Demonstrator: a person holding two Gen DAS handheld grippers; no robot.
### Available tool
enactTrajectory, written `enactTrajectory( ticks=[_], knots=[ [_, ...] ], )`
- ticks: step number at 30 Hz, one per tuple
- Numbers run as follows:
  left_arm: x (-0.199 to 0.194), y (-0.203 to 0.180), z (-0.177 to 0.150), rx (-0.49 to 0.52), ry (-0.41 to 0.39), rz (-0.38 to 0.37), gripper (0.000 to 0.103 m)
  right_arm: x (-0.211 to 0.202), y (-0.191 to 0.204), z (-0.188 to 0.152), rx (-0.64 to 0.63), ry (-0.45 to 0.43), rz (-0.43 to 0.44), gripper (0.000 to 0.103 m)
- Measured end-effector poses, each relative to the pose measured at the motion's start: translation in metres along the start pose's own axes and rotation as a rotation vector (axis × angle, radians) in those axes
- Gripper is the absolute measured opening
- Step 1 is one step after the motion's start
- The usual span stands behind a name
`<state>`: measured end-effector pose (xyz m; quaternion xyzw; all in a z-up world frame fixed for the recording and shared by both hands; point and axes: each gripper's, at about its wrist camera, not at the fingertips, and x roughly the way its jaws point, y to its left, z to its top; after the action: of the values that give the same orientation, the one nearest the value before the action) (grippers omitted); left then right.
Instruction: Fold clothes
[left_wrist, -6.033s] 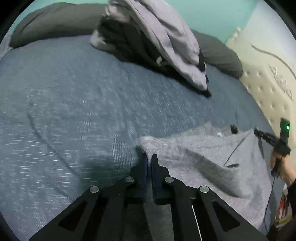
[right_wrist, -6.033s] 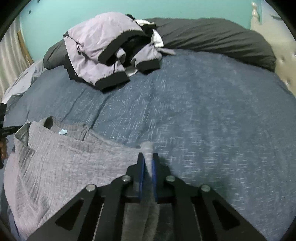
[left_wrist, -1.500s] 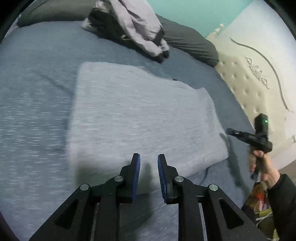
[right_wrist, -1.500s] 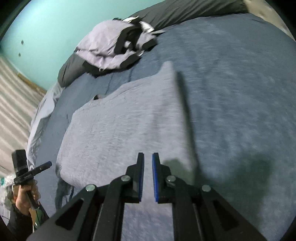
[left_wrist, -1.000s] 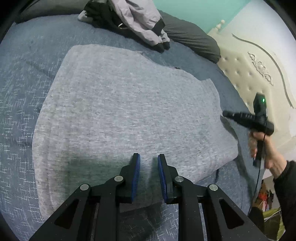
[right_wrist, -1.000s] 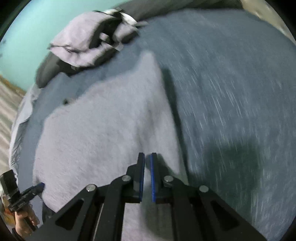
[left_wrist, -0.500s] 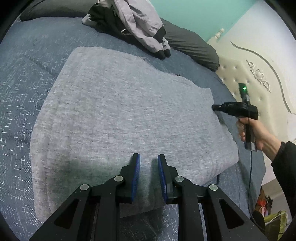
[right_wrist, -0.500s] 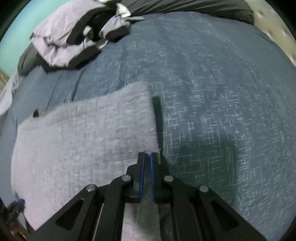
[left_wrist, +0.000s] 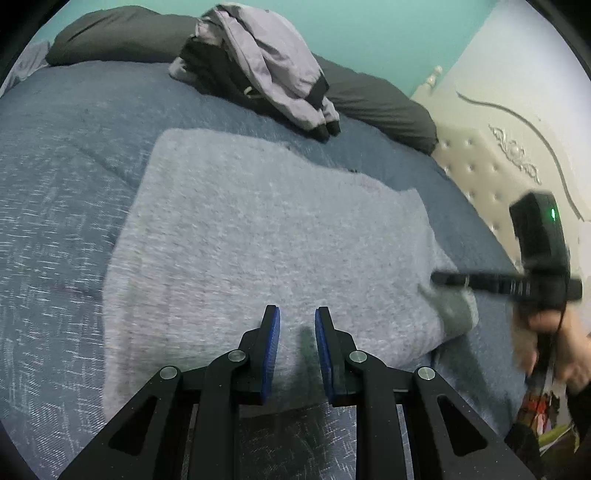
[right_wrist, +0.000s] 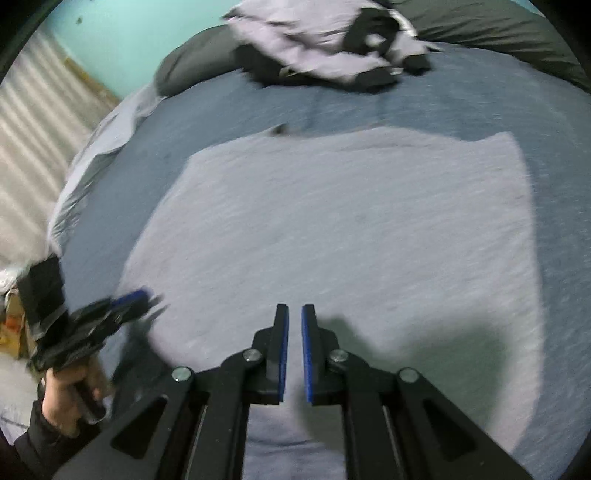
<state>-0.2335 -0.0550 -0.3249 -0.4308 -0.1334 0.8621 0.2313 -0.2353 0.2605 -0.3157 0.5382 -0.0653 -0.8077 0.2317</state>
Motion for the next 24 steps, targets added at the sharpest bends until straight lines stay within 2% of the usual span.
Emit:
enactTrajectory(
  ticks=[4, 8, 10, 14, 17, 21, 24],
  knots=[
    [-0.014, 0.002, -0.001, -0.004, -0.025, -0.002, 0.022, 0.013, 0.033, -0.015, 0.008, 0.023, 0.022, 0.006],
    [-0.020, 0.005, -0.002, -0.008, -0.034, -0.009, 0.022, 0.030, 0.046, -0.025, -0.003, 0.064, -0.018, 0.006],
    [-0.022, 0.007, -0.001, -0.011, -0.040, -0.017, 0.022, 0.044, 0.046, -0.031, 0.005, 0.094, -0.055, 0.006],
    [-0.026, 0.010, 0.000, -0.010, -0.052, -0.020, 0.022, 0.065, 0.041, -0.040, 0.046, 0.118, -0.073, 0.006],
    [-0.025, 0.012, 0.000, -0.017, -0.049, -0.029, 0.022, 0.061, 0.047, -0.039, 0.027, 0.114, -0.096, 0.006],
    [-0.023, 0.013, -0.002, -0.012, -0.040, -0.036, 0.022, 0.045, 0.059, -0.033, 0.002, 0.061, -0.102, 0.006],
    [-0.023, 0.015, -0.002, -0.012, -0.039, -0.032, 0.022, 0.059, 0.061, -0.037, 0.006, 0.099, -0.112, 0.006]
  ],
)
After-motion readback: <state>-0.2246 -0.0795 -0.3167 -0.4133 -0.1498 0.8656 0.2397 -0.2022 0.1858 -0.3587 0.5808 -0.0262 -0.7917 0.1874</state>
